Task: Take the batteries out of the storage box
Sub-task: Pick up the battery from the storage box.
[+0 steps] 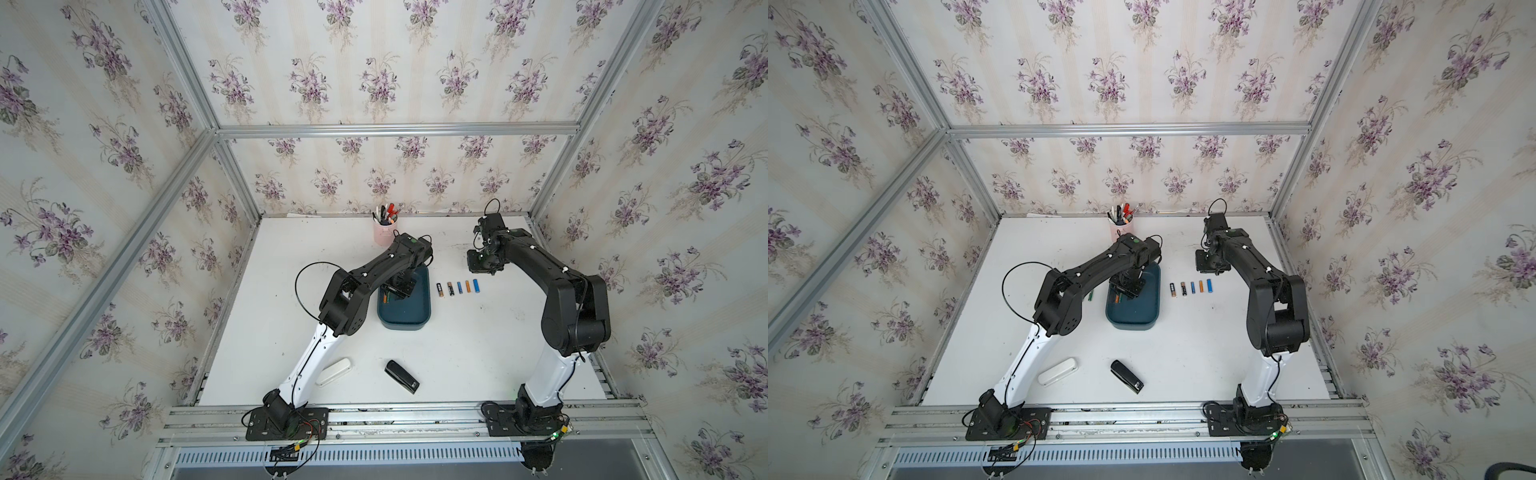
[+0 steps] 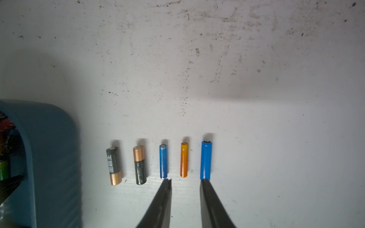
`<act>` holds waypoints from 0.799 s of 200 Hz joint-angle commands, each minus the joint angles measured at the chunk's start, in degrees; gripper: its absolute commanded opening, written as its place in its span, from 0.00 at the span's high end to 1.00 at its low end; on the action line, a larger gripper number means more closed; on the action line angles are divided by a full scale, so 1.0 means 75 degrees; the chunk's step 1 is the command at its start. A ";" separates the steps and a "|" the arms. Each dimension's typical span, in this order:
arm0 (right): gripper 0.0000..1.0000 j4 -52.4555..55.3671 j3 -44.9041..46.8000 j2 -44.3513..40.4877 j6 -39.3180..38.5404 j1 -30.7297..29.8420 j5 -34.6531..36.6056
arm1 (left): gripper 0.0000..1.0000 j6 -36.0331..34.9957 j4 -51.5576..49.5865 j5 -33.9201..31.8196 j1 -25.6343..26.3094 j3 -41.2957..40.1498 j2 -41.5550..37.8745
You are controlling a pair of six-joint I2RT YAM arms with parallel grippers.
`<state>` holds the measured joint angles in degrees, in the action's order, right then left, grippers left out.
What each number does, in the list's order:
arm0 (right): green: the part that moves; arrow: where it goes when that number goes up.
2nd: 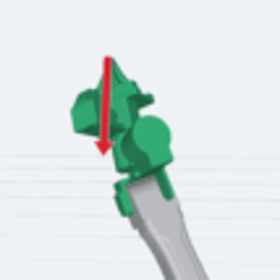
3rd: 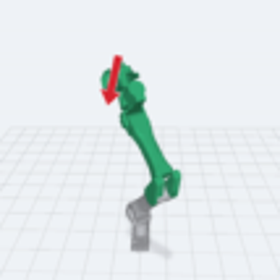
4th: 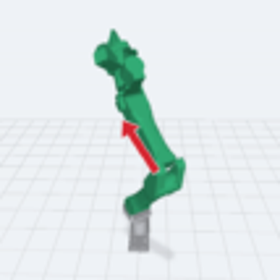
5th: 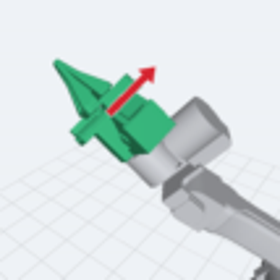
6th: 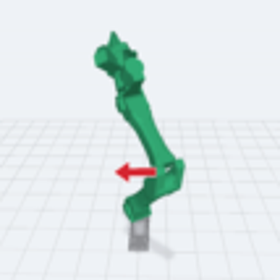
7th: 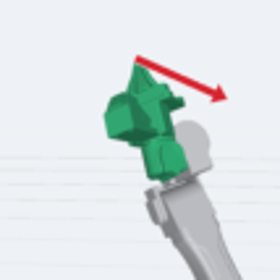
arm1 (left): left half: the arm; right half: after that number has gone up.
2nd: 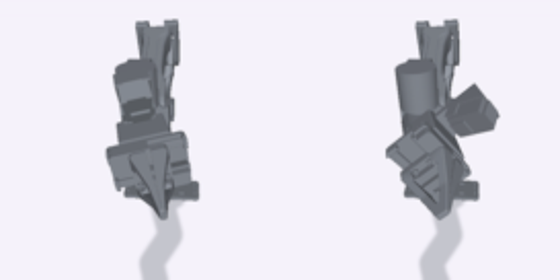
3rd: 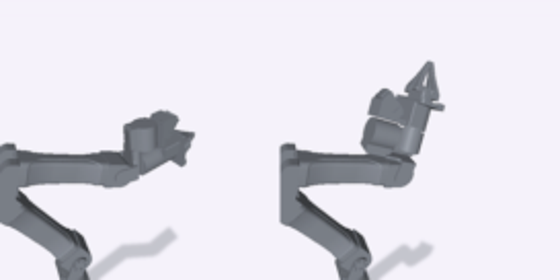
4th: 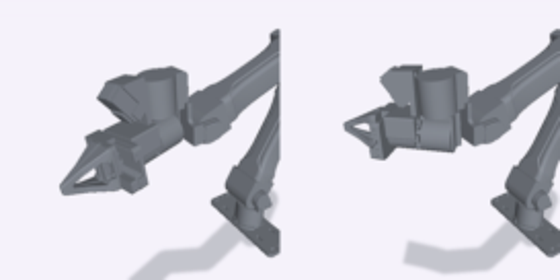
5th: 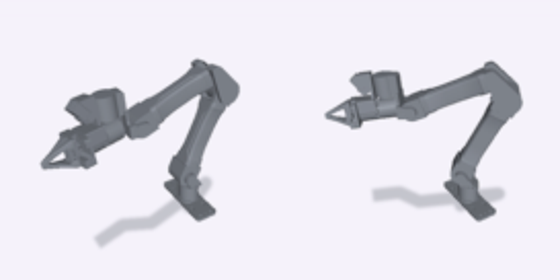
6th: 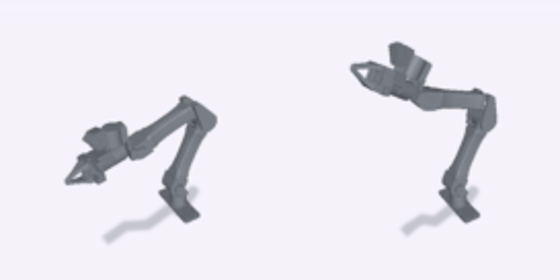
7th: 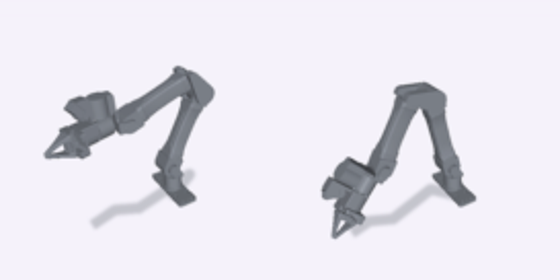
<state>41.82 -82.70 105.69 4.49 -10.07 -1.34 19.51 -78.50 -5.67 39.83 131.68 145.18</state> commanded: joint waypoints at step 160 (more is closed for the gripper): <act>0.71 0.0283 -0.0330 -0.0078 0.0163 -0.0074 -0.0172 | 0.84 0.0065 0.0970 0.2123 -0.0161 -0.0922 -0.0339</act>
<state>43.48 -84.86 105.69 4.97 -10.26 -2.24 19.62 -73.63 4.49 38.87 125.64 142.71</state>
